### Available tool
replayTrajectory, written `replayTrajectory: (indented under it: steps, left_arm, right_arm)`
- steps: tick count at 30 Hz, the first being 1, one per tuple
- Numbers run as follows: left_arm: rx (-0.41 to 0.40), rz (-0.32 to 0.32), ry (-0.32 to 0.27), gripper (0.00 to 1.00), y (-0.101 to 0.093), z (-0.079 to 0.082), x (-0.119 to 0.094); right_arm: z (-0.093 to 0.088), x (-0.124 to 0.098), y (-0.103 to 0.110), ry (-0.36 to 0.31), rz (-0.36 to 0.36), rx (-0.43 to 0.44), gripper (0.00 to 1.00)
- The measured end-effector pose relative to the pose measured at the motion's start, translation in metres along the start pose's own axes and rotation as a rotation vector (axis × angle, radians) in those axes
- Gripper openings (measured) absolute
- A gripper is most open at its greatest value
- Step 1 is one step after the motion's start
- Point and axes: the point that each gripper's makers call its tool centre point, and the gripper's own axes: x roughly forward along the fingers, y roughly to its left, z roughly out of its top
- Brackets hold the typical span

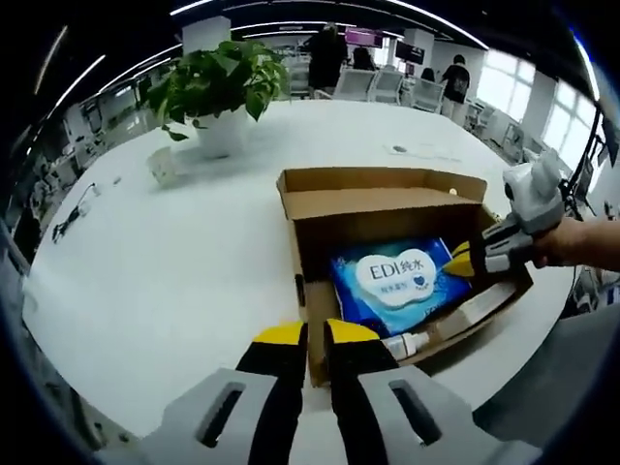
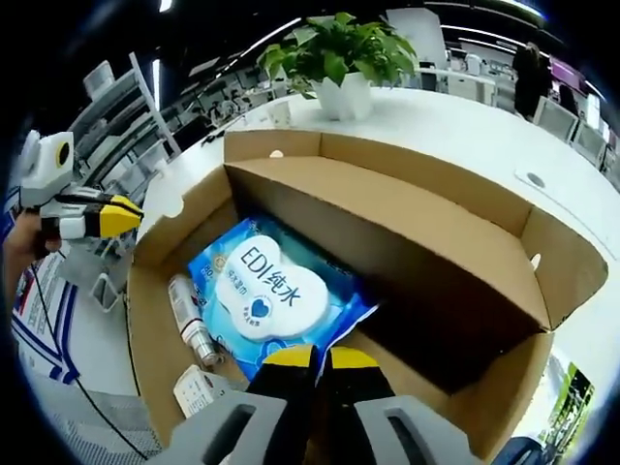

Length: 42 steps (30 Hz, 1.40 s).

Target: Operate the shoe box by opening the lid, removing the specified soft item, and placing it in the target area until the item is outside and the box remains undamaged.

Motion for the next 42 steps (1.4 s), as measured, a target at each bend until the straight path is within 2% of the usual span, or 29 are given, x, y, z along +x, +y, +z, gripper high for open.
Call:
replayTrajectory:
  steps: [2,6,14,20,27,31,33,35,42]
  left_arm:
    - [0.017,0.002,-0.013,0.09,-0.003,0.008,0.002]
    - [0.04,-0.018,-0.008,0.11,-0.014,0.012,0.009]
    - [0.085,-0.075,0.067,0.13,-0.034,-0.001,0.035]
    - [0.081,-0.12,0.127,0.14,-0.046,-0.012,0.058]
    - [0.099,-0.12,0.187,0.13,-0.047,-0.019,0.077]
    - [0.112,-0.121,0.238,0.14,-0.047,-0.031,0.084]
    - [0.144,-0.097,0.222,0.13,-0.042,-0.031,0.088]
    - [0.108,-0.087,0.232,0.12,-0.04,-0.034,0.091]
    - [0.111,-0.082,0.241,0.1,-0.044,-0.035,0.098]
  right_arm:
    - [0.0,0.0,0.0,0.0,0.001,0.008,0.0]
    - [0.0,0.0,0.0,-0.001,-0.001,0.006,0.0]
    - [0.0,0.0,0.0,-0.001,0.001,0.007,0.0]
    - [-0.001,-0.001,0.0,-0.001,0.0,0.001,0.0]
    - [-0.001,-0.001,-0.001,-0.002,0.001,-0.002,0.0]
    - [-0.001,-0.001,-0.001,-0.002,0.002,0.004,0.0]
    - [-0.002,-0.001,-0.001,-0.001,0.002,0.004,0.0]
    - [-0.002,-0.001,-0.001,0.004,0.002,0.002,0.0]
    - [-0.002,-0.001,-0.001,0.003,0.005,0.015,0.0]
